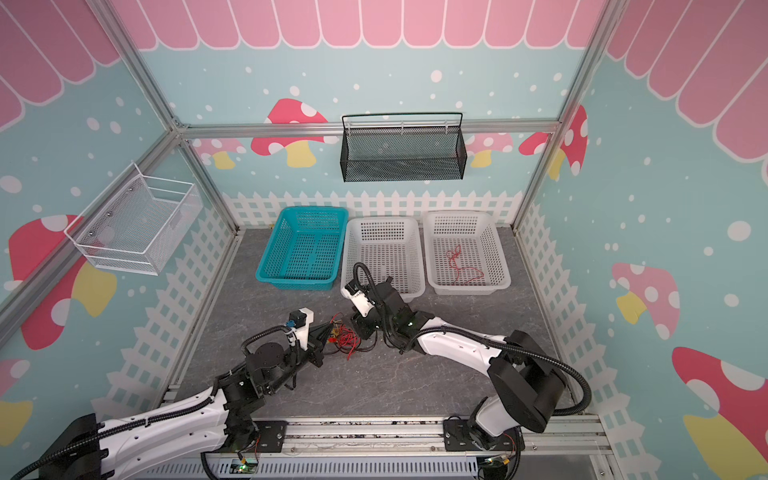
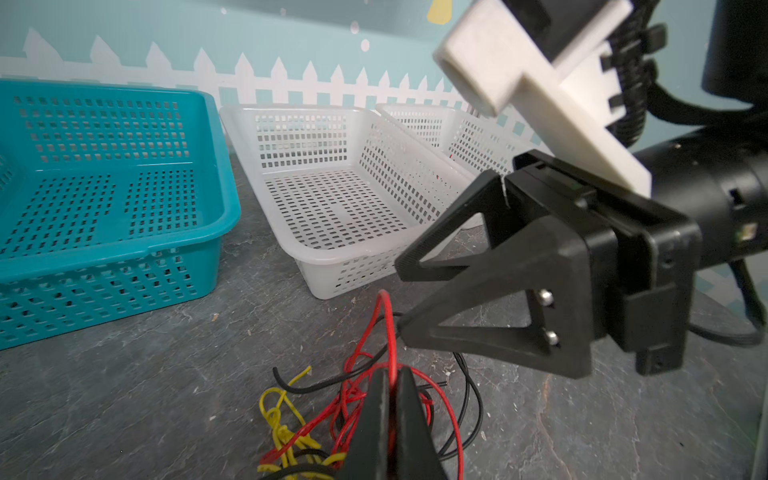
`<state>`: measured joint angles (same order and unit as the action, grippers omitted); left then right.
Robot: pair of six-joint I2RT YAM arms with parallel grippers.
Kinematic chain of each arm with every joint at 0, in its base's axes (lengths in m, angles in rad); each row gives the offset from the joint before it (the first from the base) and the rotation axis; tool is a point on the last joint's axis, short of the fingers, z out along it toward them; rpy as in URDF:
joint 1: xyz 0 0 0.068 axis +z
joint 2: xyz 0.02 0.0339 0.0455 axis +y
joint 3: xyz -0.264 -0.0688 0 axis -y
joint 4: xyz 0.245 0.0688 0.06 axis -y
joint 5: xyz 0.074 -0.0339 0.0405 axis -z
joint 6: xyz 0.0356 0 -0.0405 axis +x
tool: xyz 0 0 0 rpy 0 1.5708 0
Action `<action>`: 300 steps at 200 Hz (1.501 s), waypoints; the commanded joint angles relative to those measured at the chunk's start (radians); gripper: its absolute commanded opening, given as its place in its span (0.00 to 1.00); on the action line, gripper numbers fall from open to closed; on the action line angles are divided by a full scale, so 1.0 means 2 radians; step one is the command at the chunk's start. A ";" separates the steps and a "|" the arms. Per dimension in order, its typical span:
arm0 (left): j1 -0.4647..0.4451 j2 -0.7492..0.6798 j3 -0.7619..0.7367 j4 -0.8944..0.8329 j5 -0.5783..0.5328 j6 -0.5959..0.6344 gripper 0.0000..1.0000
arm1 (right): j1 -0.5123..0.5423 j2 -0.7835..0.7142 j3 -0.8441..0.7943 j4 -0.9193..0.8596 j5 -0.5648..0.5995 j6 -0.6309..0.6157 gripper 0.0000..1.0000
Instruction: Untangle the cables
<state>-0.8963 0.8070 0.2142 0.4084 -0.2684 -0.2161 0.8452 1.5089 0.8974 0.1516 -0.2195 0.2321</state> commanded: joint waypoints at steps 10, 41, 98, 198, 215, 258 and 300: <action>0.003 0.002 0.015 0.014 0.024 0.005 0.00 | 0.008 0.026 0.028 0.019 -0.011 -0.012 0.47; 0.003 -0.002 0.011 0.018 0.025 0.006 0.00 | 0.009 0.032 0.036 0.025 0.006 -0.013 0.11; 0.003 -0.005 -0.011 0.026 -0.021 -0.002 0.00 | 0.008 -0.013 0.031 0.022 0.018 -0.028 0.00; 0.003 -0.015 -0.021 0.026 -0.023 -0.004 0.11 | 0.008 -0.092 0.018 0.008 0.028 -0.041 0.00; 0.003 -0.008 -0.021 0.028 -0.037 -0.006 0.26 | 0.008 -0.109 0.018 0.010 0.020 -0.042 0.00; 0.003 0.014 -0.023 0.042 -0.041 -0.007 0.54 | 0.008 -0.127 0.034 0.008 -0.007 -0.034 0.00; 0.004 0.034 -0.028 0.070 -0.041 -0.008 0.61 | 0.008 -0.135 0.038 0.005 0.003 -0.032 0.00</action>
<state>-0.8925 0.8562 0.1768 0.4992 -0.3405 -0.2253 0.8623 1.2652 0.9440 0.1383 -0.2096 0.1692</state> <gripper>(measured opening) 0.597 0.044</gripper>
